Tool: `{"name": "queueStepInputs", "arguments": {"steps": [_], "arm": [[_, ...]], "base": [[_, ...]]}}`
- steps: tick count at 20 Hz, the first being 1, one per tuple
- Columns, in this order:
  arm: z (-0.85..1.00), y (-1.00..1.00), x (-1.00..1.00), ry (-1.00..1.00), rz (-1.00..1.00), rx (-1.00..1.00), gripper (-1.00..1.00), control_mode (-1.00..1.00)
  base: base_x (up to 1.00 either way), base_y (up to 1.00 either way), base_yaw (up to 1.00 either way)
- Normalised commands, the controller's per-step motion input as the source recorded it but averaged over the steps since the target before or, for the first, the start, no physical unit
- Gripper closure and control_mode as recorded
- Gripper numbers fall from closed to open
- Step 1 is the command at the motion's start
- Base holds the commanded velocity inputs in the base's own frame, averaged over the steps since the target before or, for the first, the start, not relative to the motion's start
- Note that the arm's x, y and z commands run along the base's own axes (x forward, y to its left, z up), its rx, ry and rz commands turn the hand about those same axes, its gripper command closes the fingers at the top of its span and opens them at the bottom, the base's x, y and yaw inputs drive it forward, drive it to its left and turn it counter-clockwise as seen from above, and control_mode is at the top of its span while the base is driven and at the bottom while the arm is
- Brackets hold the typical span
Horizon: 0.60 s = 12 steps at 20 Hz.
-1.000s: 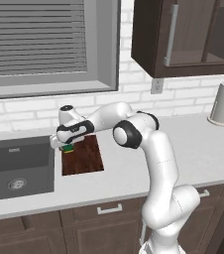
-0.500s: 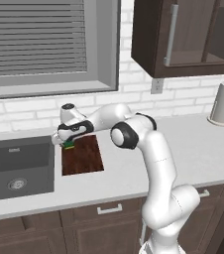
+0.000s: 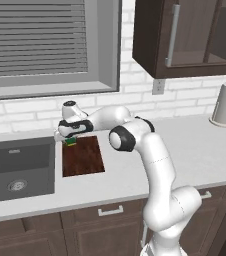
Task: Pick up the sponge from the counter and clean the cutting board by briefly scrubbing or pressing down on the cutting board. Once finished, release the sponge.
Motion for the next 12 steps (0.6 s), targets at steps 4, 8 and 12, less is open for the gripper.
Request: {"name": "queueStepInputs", "arguments": {"steps": [4, 8, 12], "arm": [[-0.25, -0.66, -0.01, 0.00, 0.00, 0.01, 1.00, -1.00], [-0.32, -0.62, -0.03, 0.00, 0.00, 0.02, 1.00, -1.00], [-0.39, -0.45, 0.00, 0.00, 0.00, 0.01, 1.00, -1.00]], "base": [[0.00, 0.00, 0.00], [0.00, 0.00, 0.00], [0.00, 0.00, 0.00]]}}
